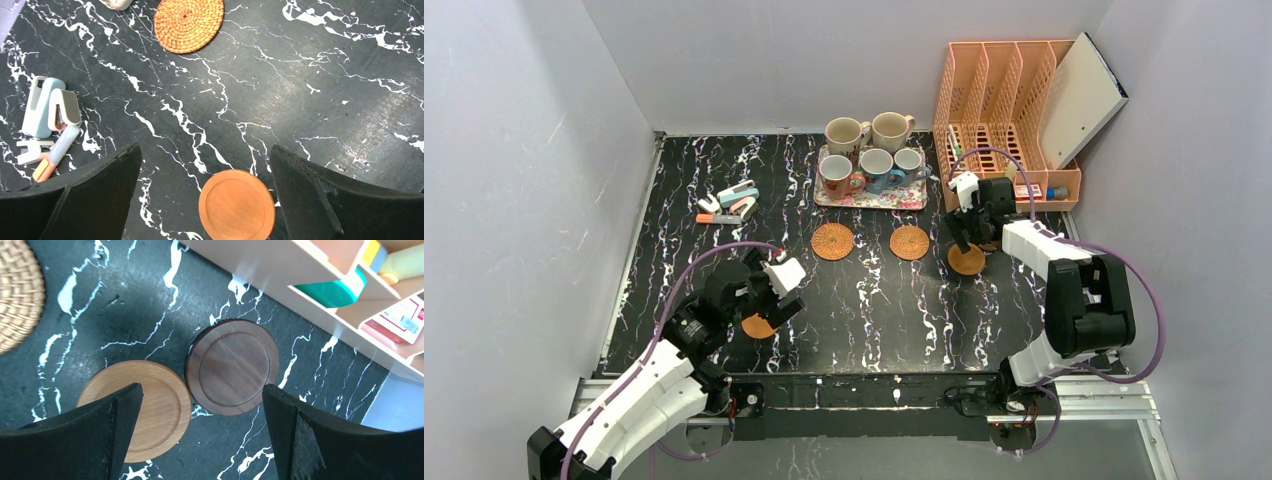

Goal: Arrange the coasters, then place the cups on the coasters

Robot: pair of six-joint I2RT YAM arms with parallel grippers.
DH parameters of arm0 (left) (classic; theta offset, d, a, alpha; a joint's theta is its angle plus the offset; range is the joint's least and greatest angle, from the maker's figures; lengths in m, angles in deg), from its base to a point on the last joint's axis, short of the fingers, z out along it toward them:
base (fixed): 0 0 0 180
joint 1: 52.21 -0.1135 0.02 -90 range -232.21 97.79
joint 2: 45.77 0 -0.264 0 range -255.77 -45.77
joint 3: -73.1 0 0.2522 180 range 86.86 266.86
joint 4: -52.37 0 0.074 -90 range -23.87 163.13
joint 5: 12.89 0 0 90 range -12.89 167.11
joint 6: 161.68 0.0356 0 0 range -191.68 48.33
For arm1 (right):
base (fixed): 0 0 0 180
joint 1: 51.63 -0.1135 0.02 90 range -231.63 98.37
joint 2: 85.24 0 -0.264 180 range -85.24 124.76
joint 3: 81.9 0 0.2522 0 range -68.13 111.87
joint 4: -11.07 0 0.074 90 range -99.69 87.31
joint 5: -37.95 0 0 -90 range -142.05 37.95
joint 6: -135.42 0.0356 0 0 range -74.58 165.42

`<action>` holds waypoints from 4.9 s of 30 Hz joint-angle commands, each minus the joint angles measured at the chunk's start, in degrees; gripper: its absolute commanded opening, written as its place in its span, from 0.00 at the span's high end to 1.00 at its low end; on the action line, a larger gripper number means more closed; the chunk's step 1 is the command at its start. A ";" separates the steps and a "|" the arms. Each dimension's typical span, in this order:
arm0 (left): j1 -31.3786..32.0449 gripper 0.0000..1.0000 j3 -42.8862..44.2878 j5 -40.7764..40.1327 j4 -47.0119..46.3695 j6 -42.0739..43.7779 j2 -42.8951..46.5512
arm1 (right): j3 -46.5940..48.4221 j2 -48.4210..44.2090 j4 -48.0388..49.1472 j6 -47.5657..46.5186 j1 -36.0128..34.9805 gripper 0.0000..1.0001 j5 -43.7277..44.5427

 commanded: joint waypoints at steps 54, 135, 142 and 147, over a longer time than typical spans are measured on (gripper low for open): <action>-0.13 0.02 -2.02 1.58 -1.19 -0.60 -0.30 | 7.43 -5.07 -1.17 3.32 10.36 0.02 5.98; -0.13 0.02 -2.76 -2.41 -3.46 -0.69 -3.10 | -6.80 -2.22 -21.46 -10.50 -43.05 0.03 -12.15; -0.13 0.02 -3.02 -2.41 -3.54 -0.60 -2.52 | -4.56 -0.80 -17.89 -10.91 -43.73 0.02 -12.42; -0.13 0.02 -3.12 -2.41 -3.73 -0.51 -2.84 | -4.87 -0.35 -15.69 -11.40 -44.54 0.02 -12.03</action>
